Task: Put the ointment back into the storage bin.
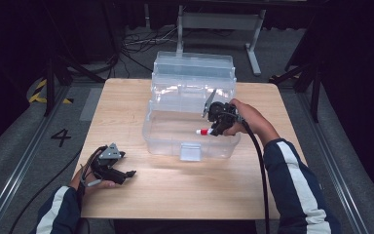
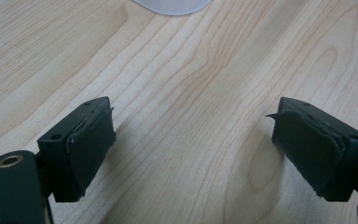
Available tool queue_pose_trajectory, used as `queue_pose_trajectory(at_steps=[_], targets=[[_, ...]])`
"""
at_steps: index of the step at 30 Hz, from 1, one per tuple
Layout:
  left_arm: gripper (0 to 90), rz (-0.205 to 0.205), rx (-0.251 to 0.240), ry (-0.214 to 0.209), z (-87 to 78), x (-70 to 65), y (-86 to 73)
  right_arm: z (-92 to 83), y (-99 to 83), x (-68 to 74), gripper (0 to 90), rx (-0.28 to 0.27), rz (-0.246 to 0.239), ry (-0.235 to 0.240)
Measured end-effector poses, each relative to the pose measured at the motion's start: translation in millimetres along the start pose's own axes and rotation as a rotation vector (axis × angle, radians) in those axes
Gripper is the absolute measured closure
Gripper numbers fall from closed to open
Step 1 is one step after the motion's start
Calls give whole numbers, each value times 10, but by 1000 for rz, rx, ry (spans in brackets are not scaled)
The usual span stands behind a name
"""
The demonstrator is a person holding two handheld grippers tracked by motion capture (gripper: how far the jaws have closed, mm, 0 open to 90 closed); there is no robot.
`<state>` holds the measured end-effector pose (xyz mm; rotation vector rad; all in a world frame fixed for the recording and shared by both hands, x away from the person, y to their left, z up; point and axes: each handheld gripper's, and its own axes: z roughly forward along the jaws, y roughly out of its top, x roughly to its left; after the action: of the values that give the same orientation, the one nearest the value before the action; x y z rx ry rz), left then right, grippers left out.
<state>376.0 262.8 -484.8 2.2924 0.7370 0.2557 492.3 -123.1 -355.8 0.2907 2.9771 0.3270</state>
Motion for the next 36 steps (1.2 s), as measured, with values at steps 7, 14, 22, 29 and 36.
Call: queue_pose_trajectory(at_steps=[7, 14, 22, 29, 36], targets=[[130, 0, 0, 0, 0, 0, 0, 103, -2, -38, 708, 28, -7, 19], [130, 0, 0, 0, 0, 0, 0, 247, -5, -52, 708, 76, -19, 29], [130, 0, 0, 0, 0, 0, 0, 340, -10, -70, 708, 95, -25, 45], [130, 0, 0, 0, 0, 0, 0, 380, -23, -66, 707, 108, -32, 55], [130, 0, 0, 0, 0, 0, 0, 422, -36, -58, 706, 117, -35, 61]])
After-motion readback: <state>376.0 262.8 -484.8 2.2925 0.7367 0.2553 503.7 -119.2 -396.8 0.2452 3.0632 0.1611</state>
